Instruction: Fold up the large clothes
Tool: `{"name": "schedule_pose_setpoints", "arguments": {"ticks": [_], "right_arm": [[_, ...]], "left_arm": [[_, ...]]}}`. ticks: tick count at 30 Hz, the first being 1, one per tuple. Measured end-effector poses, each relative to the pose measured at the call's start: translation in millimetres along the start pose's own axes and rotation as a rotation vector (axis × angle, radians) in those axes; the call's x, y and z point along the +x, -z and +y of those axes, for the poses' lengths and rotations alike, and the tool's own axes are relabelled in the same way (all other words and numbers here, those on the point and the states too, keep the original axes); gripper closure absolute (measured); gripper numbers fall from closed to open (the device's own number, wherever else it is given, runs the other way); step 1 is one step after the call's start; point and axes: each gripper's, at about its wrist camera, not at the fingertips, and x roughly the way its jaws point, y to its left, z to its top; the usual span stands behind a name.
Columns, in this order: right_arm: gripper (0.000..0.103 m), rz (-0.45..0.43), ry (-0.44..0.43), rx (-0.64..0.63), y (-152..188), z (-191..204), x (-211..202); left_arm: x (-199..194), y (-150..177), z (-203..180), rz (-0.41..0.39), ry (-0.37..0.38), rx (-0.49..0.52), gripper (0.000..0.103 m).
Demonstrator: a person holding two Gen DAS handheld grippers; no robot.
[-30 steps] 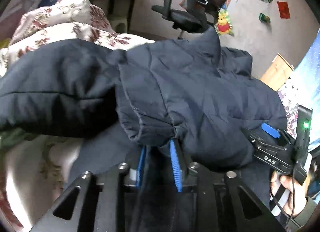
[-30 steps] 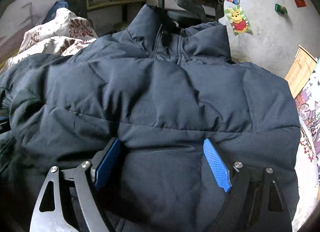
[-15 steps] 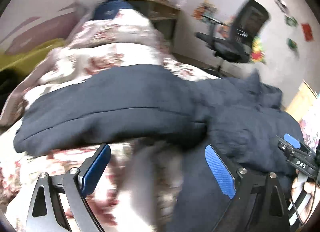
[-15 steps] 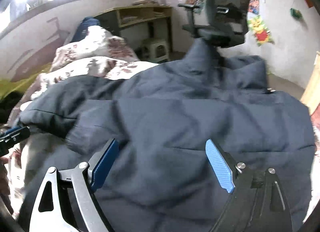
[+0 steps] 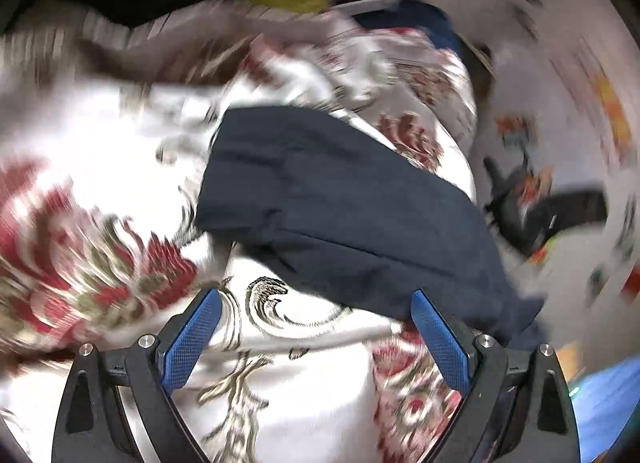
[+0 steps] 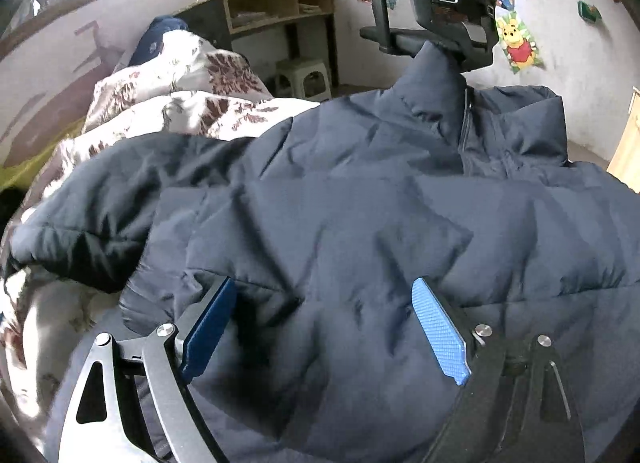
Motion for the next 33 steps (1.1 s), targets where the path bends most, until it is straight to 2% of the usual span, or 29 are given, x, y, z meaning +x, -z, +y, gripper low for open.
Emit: {"name": "schedule_pose_setpoints", "arguments": {"ticks": [3,8,10,11,12,13,16,21,24,26,28,33], "right_arm": [[0.013,-0.013,0.032,-0.051,7.7,6.3,3.6],[0.009,-0.021,0.112,-0.123,14.0,16.4,11.3],[0.008,-0.026,0.133,-0.133,15.7,18.7,12.8],[0.008,-0.027,0.136,-0.135,15.5,19.2,12.7],[0.008,-0.028,0.138,-0.136,15.6,19.2,12.4],[0.008,-0.030,0.135,-0.135,15.1,19.0,10.9],[0.008,-0.054,0.102,-0.117,14.4,15.1,-1.6],[0.008,-0.107,0.041,-0.064,16.5,-0.1,-29.8],[0.008,-0.125,0.017,-0.049,16.4,-11.2,-48.9],[0.008,-0.144,0.003,-0.038,16.0,-21.0,-64.1],[0.008,-0.154,-0.013,-0.025,15.8,-30.5,-76.7],[0.008,-0.165,-0.026,-0.007,19.4,-43.0,-92.1]], "left_arm": [[17.5,-1.2,10.3,0.002,0.047,-0.128,0.007],[23.1,-3.8,11.7,-0.050,0.065,-0.231,0.012],[21.1,-5.3,6.0,-0.074,0.029,-0.212,0.038],[19.2,-5.4,1.3,-0.090,-0.004,-0.192,0.043],[14.2,-8.9,1.0,-0.107,-0.032,-0.175,0.054],[10.5,-9.5,-0.8,-0.127,-0.055,-0.160,0.062],[-5.4,-10.5,-11.4,-0.217,-0.101,-0.093,0.077],[-42.0,-5.0,-57.5,-0.380,-0.148,0.106,0.081],[-62.9,1.0,-88.9,-0.452,-0.164,0.214,0.081],[-70.4,5.0,-103.7,-0.467,-0.196,0.268,0.081],[-73.6,6.8,-112.0,-0.466,-0.223,0.276,0.081],[-79.3,15.1,-112.1,-0.442,-0.228,0.240,0.081]]}}
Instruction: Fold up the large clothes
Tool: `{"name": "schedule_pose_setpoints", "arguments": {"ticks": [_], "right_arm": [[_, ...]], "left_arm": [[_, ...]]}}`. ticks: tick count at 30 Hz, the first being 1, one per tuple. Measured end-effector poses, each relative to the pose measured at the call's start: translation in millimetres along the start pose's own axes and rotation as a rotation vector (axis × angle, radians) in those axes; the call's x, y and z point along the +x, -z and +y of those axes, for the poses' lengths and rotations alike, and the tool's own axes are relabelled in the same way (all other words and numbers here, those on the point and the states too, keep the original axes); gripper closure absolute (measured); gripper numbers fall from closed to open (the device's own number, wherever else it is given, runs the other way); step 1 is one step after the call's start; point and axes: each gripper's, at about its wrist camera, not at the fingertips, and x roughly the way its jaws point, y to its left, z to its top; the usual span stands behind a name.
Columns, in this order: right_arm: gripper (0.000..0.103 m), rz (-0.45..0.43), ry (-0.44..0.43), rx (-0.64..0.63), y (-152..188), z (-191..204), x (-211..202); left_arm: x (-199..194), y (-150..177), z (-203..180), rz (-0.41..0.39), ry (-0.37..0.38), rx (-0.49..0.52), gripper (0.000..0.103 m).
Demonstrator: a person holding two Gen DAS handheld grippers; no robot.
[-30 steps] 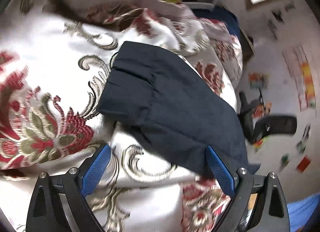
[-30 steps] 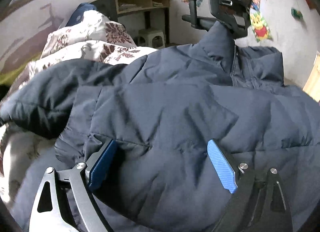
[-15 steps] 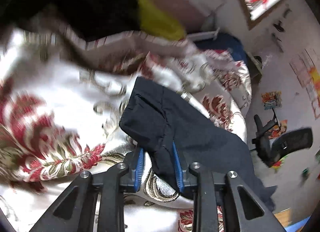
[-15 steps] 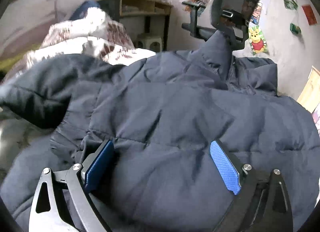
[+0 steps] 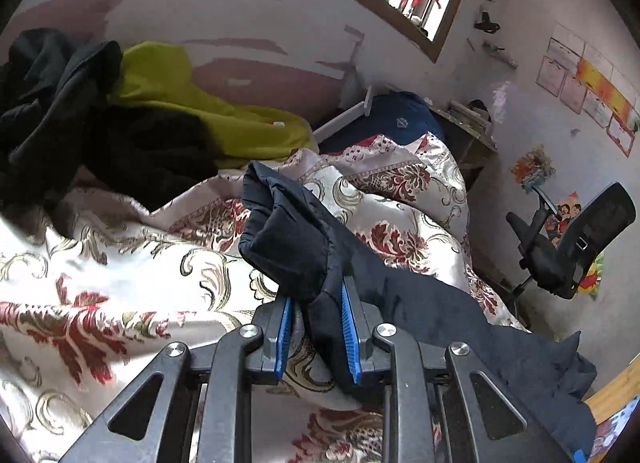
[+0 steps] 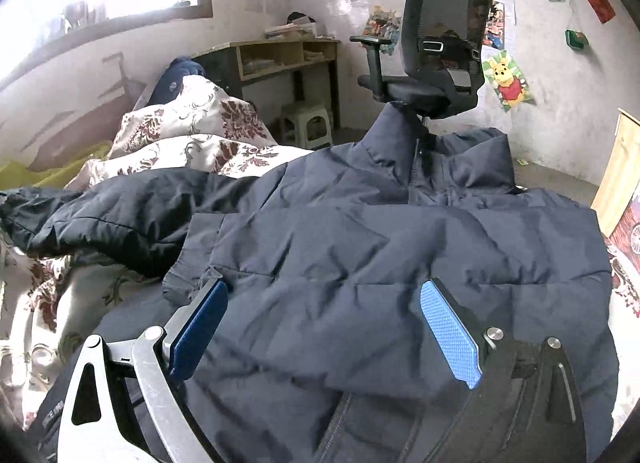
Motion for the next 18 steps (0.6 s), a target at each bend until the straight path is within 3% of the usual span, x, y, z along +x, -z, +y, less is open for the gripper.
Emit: {"name": "schedule_pose_setpoints", "arguments": {"ticks": [11,18], "right_arm": [[0.008,0.007,-0.046,-0.012,11.4,7.6,-6.3],[0.008,0.021,-0.070,-0.045,19.6,16.7,-9.5]], "left_arm": [[-34.9,45.1,0.6,0.016,-0.006,0.011,0.081],[-66.9,62.6,-35.8,-0.064,0.022,0.181,0.082]]}}
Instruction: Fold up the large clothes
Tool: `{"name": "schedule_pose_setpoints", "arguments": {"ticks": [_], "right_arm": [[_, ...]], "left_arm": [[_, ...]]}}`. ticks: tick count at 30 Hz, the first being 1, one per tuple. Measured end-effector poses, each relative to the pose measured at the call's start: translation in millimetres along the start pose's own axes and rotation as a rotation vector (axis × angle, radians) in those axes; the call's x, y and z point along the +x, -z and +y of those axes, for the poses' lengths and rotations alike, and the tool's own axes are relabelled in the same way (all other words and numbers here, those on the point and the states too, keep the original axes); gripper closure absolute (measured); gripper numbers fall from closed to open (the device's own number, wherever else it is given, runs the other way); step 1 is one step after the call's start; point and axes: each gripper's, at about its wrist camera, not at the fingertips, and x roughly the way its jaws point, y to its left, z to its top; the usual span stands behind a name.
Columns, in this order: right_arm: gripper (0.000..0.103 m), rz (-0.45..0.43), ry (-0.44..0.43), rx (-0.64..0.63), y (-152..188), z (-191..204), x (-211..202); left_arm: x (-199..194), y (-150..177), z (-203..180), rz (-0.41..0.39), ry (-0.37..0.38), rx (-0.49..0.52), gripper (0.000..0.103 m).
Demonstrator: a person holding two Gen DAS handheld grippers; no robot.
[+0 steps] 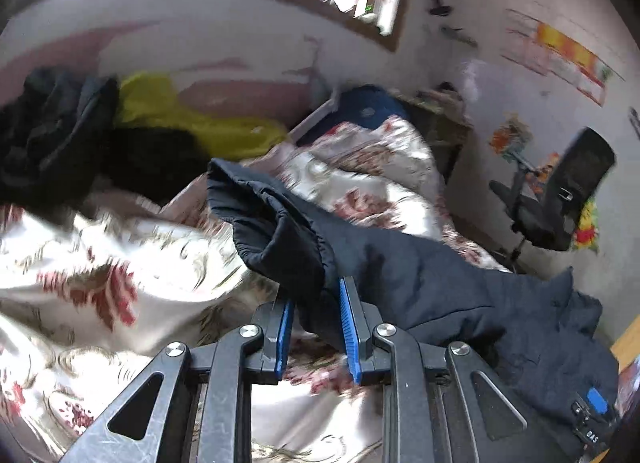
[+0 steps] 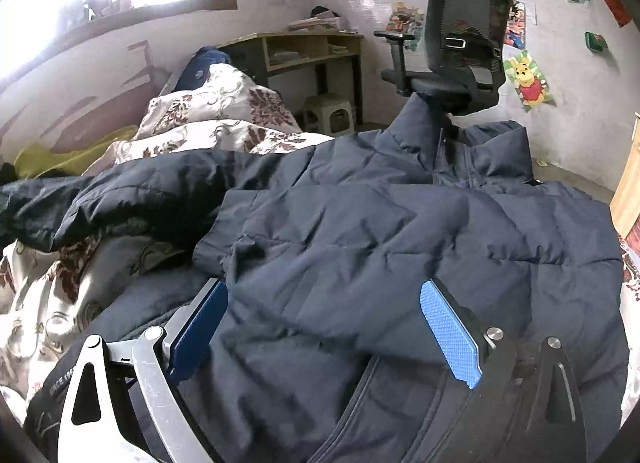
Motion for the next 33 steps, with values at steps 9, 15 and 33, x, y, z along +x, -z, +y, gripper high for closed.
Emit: {"name": "schedule_pose_setpoints", "arguments": {"ticks": [9,15,33], "right_arm": [[0.008,-0.056,0.021,0.053,-15.6,-22.5,-22.4],[0.008,-0.120,0.061,0.153,-33.7,-69.8,-54.4],[0.008,-0.164,0.066,0.423,-5.1,-206.6,-109.2]], "left_arm": [[-44.0,-58.0,-74.5,-0.222,0.361,0.111,0.087],[-56.0,-62.4,-157.5,-0.178,0.659,0.222,0.090],[-31.6,107.9,-347.6,0.251,1.036,0.540,0.092]]}}
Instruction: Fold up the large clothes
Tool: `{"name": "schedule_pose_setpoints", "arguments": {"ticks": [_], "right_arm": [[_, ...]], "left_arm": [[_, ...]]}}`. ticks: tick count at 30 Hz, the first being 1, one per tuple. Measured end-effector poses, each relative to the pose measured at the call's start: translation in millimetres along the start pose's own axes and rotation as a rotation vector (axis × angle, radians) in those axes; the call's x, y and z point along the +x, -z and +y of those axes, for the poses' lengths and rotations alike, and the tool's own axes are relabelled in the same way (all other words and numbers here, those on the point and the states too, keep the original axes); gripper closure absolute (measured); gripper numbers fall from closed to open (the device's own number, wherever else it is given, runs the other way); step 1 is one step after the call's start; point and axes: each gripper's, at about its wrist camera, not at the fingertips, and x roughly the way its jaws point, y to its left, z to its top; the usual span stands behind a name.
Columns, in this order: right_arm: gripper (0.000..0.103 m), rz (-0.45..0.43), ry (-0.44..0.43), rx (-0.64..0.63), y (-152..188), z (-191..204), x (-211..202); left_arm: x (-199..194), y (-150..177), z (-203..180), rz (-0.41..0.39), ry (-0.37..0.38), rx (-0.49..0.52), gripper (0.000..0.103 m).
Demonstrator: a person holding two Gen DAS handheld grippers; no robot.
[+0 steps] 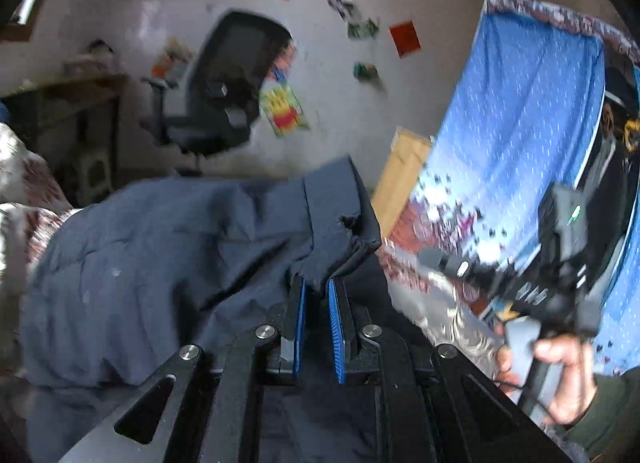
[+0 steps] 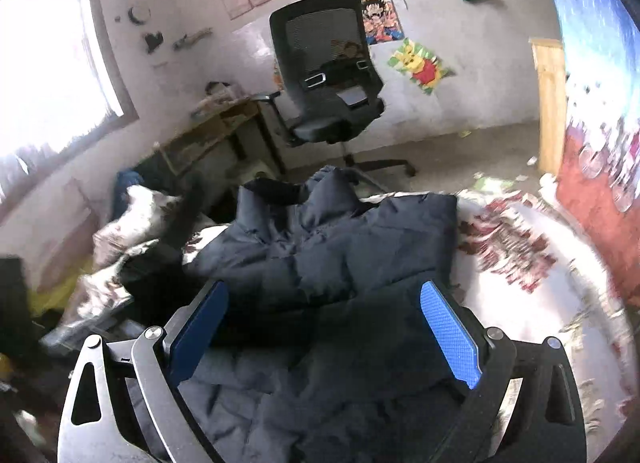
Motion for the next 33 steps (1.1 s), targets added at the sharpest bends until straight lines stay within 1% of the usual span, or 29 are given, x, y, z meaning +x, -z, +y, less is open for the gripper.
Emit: {"name": "schedule_pose_setpoints", "arguments": {"ticks": [3,5,7,9,11,14,15,16,17,18,19,20,21,22,23,24,25,26,27,28,30,31,33], "right_arm": [[0.008,0.029,-0.084,0.084,7.1,-19.5,12.3],[0.008,0.058,-0.109,0.130,12.8,-29.7,26.8],[0.008,0.103,-0.117,0.171,19.1,-39.1,43.5],[0.008,0.148,-0.120,0.216,27.9,-48.7,59.4],[0.008,0.184,-0.113,0.248,37.1,-56.3,69.8],[0.008,0.222,-0.106,0.256,47.3,-59.0,82.6],[0.008,0.236,-0.105,0.252,51.1,-58.2,87.4],[0.008,0.248,-0.103,0.246,54.5,-56.9,90.5],[0.009,0.259,-0.099,0.234,57.1,-53.6,95.0],[0.009,0.265,-0.096,0.218,59.7,-49.9,97.5],[0.009,0.272,-0.095,0.199,61.4,-45.3,100.7],[0.009,0.280,-0.096,0.181,63.4,-40.1,105.0],[0.009,0.287,-0.095,0.169,65.6,-35.9,108.2],[0.013,0.295,-0.092,0.161,67.3,-32.1,112.7],[0.024,0.306,-0.091,0.156,69.5,-27.8,116.9],[0.030,0.316,-0.087,0.152,71.3,-24.4,120.1],[0.042,0.325,-0.087,0.150,73.5,-21.5,123.3],[0.060,0.331,-0.092,0.153,75.5,-18.2,126.1],[0.061,0.337,-0.086,0.155,77.4,-15.5,127.5],[0.064,0.333,-0.068,0.152,77.8,-11.7,128.5],[0.088,0.325,-0.054,0.142,77.5,-8.4,126.1],[0.095,0.321,-0.057,0.139,76.7,-9.3,122.8],[0.097,0.288,-0.061,0.124,69.6,-9.1,110.2]], "left_arm": [[29.9,14.1,-8.9,0.060,0.003,0.027,0.098],[41.3,22.5,-12.2,0.090,0.003,0.051,0.098],[51.9,27.2,-18.4,0.113,0.001,0.067,0.098],[56.1,32.8,-15.7,0.142,-0.002,0.069,0.098],[57.0,38.8,-12.5,0.163,-0.004,0.056,0.098],[58.0,42.4,-5.8,0.192,-0.011,0.020,0.097],[56.9,43.5,-1.2,0.204,-0.007,0.001,0.093],[53.8,44.4,4.2,0.214,-0.007,-0.022,0.085],[49.6,44.5,10.3,0.219,-0.012,-0.038,0.079],[42.3,44.5,19.2,0.221,-0.016,-0.067,0.062],[34.0,44.7,28.2,0.215,-0.022,-0.098,0.034],[23.6,45.1,39.2,0.196,-0.035,-0.136,0.021],[12.7,46.1,51.6,0.164,-0.052,-0.177,0.010],[2.6,45.8,61.9,0.142,-0.065,-0.206,0.010],[-7.4,45.1,73.2,0.132,-0.085,-0.230,0.010],[-20.9,44.6,89.8,0.123,-0.133,-0.256,0.010],[-31.0,44.6,101.2,0.111,-0.175,-0.271,0.010],[-40.1,45.6,112.0,0.100,-0.215,-0.283,0.010],[-52.1,46.0,127.7,0.093,-0.272,-0.296,0.010],[-58.7,46.0,137.5,0.092,-0.306,-0.304,0.010],[-75.0,48.3,160.7,0.087,-0.382,-0.332,0.010],[-80.9,49.0,168.5,0.084,-0.400,-0.345,0.010],[-91.5,49.8,184.5,0.073,-0.434,-0.374,0.010]]}}
